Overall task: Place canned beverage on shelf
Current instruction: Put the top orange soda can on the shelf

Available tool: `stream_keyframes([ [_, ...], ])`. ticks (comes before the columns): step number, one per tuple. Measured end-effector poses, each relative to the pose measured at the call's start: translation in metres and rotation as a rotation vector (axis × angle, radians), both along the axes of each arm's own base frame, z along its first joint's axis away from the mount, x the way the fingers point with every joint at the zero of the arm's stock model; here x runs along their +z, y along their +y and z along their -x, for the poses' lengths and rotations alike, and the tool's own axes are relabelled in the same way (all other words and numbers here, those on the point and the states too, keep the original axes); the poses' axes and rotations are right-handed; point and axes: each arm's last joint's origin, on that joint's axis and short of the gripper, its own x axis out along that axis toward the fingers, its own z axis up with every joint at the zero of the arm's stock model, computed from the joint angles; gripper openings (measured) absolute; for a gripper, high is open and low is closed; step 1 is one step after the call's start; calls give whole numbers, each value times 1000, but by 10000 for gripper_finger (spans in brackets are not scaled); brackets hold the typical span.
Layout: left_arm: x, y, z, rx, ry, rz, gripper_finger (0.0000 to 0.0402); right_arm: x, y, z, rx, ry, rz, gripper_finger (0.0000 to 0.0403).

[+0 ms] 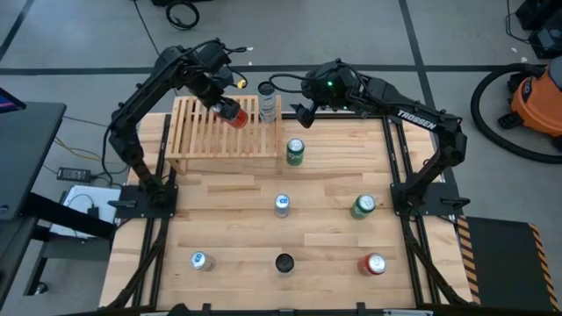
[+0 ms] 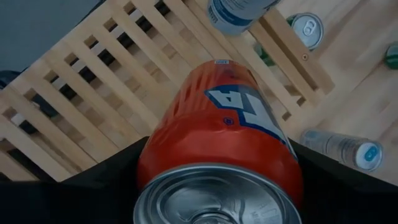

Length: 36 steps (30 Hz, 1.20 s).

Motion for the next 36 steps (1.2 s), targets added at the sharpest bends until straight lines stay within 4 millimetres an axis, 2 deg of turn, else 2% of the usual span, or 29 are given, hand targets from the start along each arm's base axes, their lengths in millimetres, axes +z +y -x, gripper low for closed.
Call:
stream_keyframes([
  [6, -2, 1, -2, -61, 18, -19, 314, 0, 4, -2, -9, -23, -32, 398],
  [13, -5, 3, -4, -214, 115, -134, 316, 0, 9, -4, -16, -45, -61, 398],
  [28, -4, -12, -16, -672, 234, -313, 317, 0, 11, -4, -31, -66, -87, 398],
  [36, -8, -6, -17, -715, 292, -339, 317, 0, 11, -5, -40, -79, -99, 398],
])
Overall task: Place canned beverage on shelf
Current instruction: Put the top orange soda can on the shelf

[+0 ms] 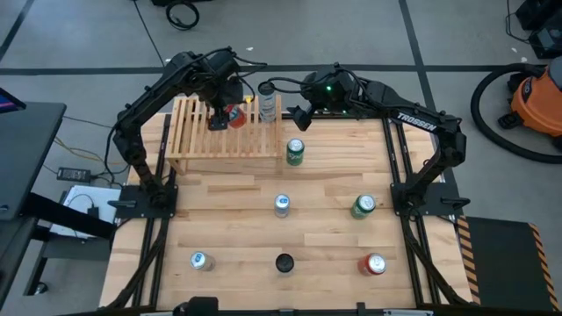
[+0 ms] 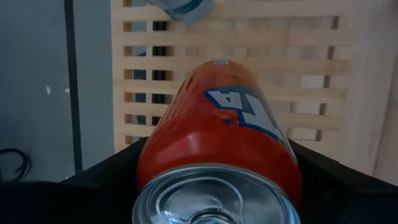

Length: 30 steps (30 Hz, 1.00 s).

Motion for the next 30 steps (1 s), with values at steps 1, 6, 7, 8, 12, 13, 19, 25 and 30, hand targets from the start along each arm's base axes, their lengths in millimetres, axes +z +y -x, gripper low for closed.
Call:
stream_keyframes([
  [1, -2, 3, -1, 7, 9, 5, 317, 0, 0, 0, -2, -3, -3, 398],
  [6, -18, 14, -11, 18, 60, 24, 317, 0, 1, 0, -13, -14, -20, 398],
  [7, -20, 14, -14, 14, 68, 23, 317, 0, 1, 0, -12, -14, -20, 398],
  [8, -21, 13, -15, 9, 70, 22, 317, 0, 2, -1, -9, -14, -20, 398],
  [12, -20, 13, -17, -31, 63, 10, 318, 0, 4, -2, -2, -14, -20, 398],
  [13, -20, 13, -18, -32, 52, -1, 318, 0, 5, -2, 0, -14, -20, 398],
  [19, -18, 16, -22, -7, 8, -28, 318, 0, 10, -4, 17, -14, -20, 398],
  [25, -19, 16, -18, -1, 32, -7, 318, 0, 17, -6, 37, -14, -20, 398],
  [30, -19, 17, -18, 1, 36, -8, 318, 1, 19, -7, 44, -20, -18, 398],
])
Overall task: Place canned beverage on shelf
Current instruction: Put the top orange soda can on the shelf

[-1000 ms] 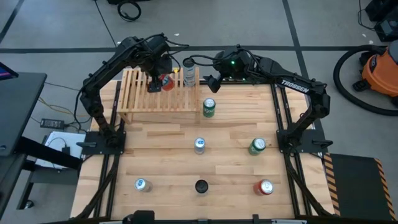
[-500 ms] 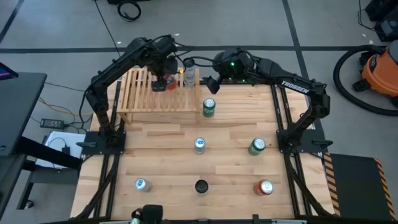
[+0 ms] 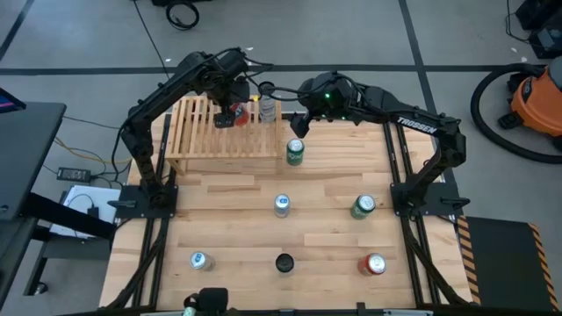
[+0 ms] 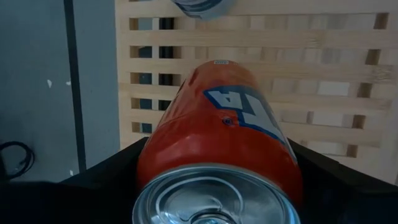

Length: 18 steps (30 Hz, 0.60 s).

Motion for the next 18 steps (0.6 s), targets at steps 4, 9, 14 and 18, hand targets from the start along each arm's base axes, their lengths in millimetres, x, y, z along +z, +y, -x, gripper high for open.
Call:
stream_keyframes([
  [4, -2, 0, -3, -4, 3, 4, 318, 0, 0, 0, -1, -1, -1, 398],
  [9, -14, 5, -12, -2, 52, 1, 318, 0, 0, 0, -1, -2, 0, 398],
  [14, -16, 7, -14, 8, 83, -31, 318, 0, 0, 0, -1, 1, -1, 398],
  [18, -16, 7, -13, 19, 91, -42, 318, 0, 0, 0, -2, 2, -1, 398],
])
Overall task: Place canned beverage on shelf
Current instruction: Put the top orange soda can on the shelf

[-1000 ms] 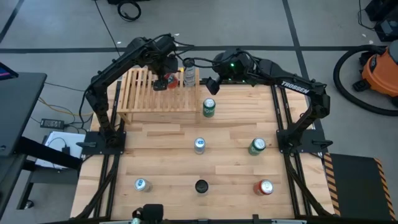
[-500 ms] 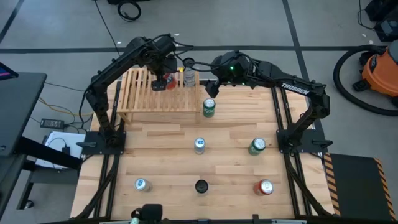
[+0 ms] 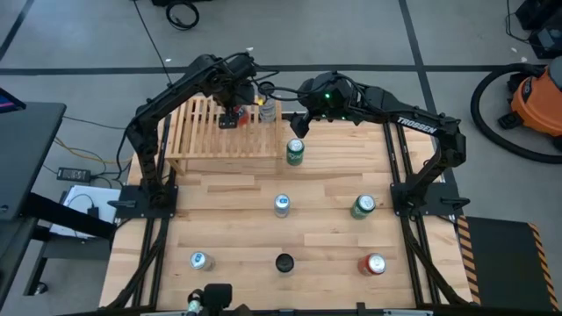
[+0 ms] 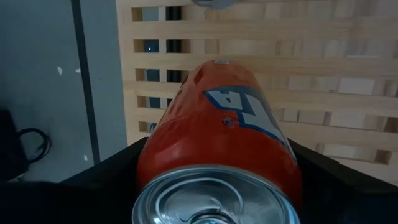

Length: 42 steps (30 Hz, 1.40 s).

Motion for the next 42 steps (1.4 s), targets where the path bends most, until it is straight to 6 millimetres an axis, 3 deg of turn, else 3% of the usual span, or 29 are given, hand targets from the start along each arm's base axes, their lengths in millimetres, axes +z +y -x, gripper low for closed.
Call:
stream_keyframes([
  [42, -1, -2, -5, -16, -17, -12, 319, 3, 0, -2, 8, -30, 6, 398],
])
